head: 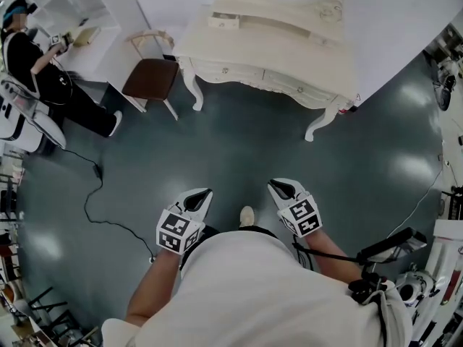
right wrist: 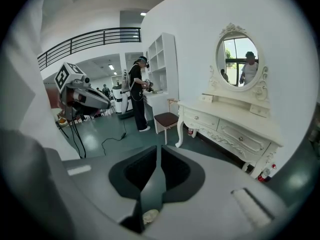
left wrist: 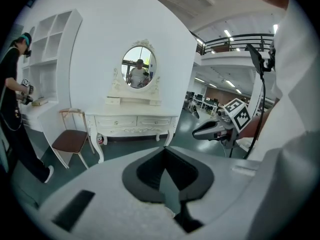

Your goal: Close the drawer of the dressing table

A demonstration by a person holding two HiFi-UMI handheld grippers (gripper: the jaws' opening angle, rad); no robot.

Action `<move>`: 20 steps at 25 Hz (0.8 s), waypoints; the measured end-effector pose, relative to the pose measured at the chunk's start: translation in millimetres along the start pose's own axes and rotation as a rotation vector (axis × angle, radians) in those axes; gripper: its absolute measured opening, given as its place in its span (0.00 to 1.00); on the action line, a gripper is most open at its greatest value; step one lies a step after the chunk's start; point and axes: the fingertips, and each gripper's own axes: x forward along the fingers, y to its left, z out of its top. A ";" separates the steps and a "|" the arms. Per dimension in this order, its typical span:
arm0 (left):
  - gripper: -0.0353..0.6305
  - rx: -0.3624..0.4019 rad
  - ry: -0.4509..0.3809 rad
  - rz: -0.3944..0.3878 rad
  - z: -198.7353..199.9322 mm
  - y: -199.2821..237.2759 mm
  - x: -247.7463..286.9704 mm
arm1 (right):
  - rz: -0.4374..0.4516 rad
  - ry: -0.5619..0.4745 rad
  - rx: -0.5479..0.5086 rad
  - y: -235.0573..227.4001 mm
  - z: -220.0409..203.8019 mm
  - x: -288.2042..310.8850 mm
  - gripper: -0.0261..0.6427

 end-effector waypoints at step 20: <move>0.06 0.052 -0.011 -0.153 132.7 170.4 145.1 | -0.135 0.004 0.133 -142.1 113.5 123.1 0.04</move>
